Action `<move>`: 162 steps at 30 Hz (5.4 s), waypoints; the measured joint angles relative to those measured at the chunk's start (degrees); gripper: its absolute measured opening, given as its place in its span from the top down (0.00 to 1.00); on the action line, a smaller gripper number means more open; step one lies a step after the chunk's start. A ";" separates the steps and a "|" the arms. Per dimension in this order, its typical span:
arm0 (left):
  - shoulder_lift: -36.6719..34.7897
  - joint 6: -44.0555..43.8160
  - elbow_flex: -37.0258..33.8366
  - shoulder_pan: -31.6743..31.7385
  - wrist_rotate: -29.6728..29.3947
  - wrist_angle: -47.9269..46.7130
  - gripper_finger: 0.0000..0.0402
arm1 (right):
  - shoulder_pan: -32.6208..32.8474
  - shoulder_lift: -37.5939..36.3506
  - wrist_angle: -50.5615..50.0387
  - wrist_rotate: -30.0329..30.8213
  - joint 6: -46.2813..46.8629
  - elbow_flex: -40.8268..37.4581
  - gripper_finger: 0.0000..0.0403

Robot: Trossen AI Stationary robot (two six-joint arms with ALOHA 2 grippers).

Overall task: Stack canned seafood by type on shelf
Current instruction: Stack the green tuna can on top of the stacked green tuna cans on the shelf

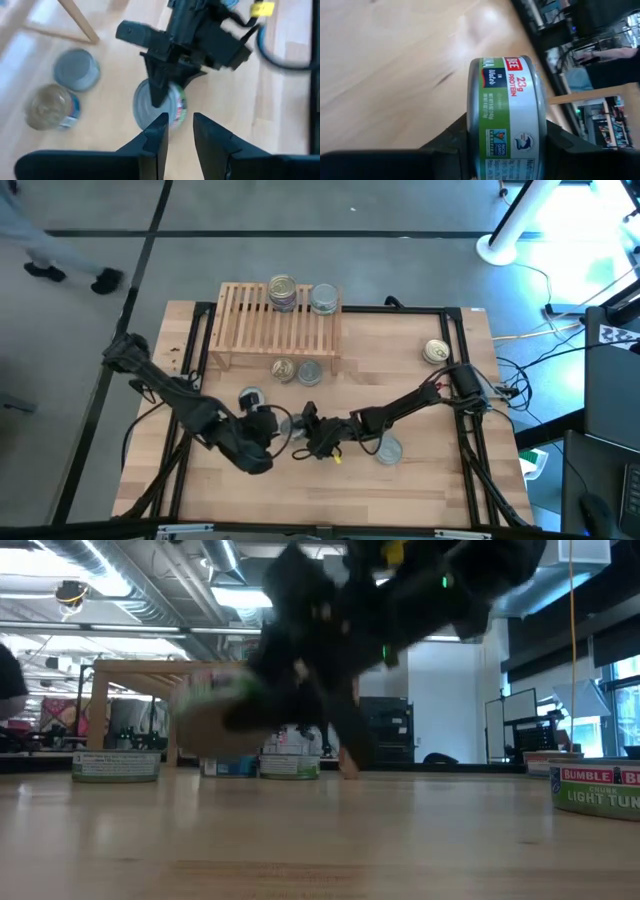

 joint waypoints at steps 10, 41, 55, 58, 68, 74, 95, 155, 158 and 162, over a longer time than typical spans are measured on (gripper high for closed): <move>-2.27 8.69 -0.07 2.30 -6.47 -1.02 0.82 | 0.00 -10.63 -6.57 4.71 -5.05 0.15 0.66; -7.49 50.42 -0.11 32.86 -6.63 24.24 0.82 | -30.26 -25.40 -5.60 15.01 -30.26 0.26 0.66; -3.10 54.48 -0.15 47.38 11.36 39.52 0.82 | -36.59 -25.03 -6.07 0.57 -28.22 0.28 0.66; -1.20 54.85 -0.15 49.35 11.72 41.63 0.82 | -36.79 -24.27 -5.73 0.54 -28.28 0.33 0.65; 3.01 54.40 -0.17 53.33 15.63 41.95 0.82 | -37.07 -23.33 -5.09 1.03 -28.39 0.31 0.66; 3.91 54.57 -0.17 54.29 15.60 43.70 0.82 | -38.05 -23.33 -5.72 0.59 -28.35 0.31 0.62; 4.99 52.48 -0.15 57.11 15.39 44.44 0.82 | -37.88 -23.35 -6.35 -1.13 -28.35 0.31 0.56; 4.93 52.80 -0.15 55.78 8.97 44.37 0.82 | -37.94 -23.39 -5.33 -9.60 -28.30 0.31 0.40; 4.93 52.79 -0.15 55.71 8.99 44.37 0.82 | -37.94 -23.39 -5.37 -9.75 -28.33 0.31 0.40; 4.93 52.79 -0.15 55.33 11.59 44.42 0.82 | -37.93 -23.42 -5.46 -9.90 -28.33 0.31 0.40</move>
